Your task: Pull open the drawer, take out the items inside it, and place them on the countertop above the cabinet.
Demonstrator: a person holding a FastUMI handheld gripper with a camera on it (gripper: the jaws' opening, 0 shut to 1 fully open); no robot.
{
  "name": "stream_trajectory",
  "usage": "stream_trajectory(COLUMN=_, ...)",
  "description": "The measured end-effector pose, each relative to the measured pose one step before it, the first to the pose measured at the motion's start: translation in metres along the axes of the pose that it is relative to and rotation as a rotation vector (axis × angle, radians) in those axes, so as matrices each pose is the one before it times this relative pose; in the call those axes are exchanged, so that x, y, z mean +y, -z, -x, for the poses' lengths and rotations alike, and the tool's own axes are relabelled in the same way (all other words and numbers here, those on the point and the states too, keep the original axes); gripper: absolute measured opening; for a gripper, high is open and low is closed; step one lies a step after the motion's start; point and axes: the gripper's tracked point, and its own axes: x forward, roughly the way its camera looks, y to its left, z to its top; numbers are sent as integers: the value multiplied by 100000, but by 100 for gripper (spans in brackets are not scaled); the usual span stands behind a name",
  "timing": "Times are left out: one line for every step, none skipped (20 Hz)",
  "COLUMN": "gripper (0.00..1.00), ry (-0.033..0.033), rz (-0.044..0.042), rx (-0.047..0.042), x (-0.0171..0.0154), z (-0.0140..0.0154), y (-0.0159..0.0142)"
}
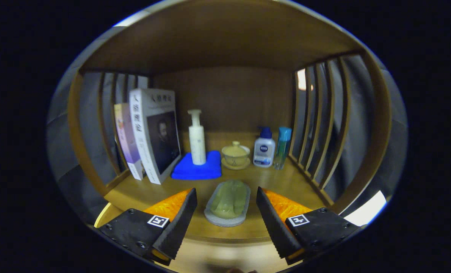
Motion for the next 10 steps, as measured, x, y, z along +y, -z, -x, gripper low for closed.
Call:
stream_trajectory(gripper=98, ry=-1070, rz=1250, rx=-4710, x=491, z=1859, y=-642)
stream_trajectory(gripper=98, ry=-210, rz=615, rx=-4263, x=319, z=1690, y=-540)
stream_trajectory(gripper=98, ry=-356, rz=203, rx=-3379, x=403, z=1504, y=-269)
stream_trajectory(gripper=98, ry=-1057, rz=41, rx=-2501, x=576, z=1587, y=412)
stream_trajectory(gripper=98, ry=-949, rz=-68, rx=-1602, x=590, z=1427, y=31)
stream_trajectory(gripper=98, ry=-363, rz=-219, rx=-1122, x=459, z=1238, y=189)
stream_trajectory(gripper=98, ry=-559, rz=-48, rx=-1102, x=490, z=1223, y=167)
stream_trajectory(gripper=98, ry=1, rz=-379, rx=-827, x=404, z=1105, y=118)
stream_trajectory(gripper=98, ry=-94, rz=-804, rx=-1258, x=410, z=1094, y=161)
stream_trajectory(gripper=98, ry=-191, rz=-1269, rx=-1253, x=413, z=963, y=137)
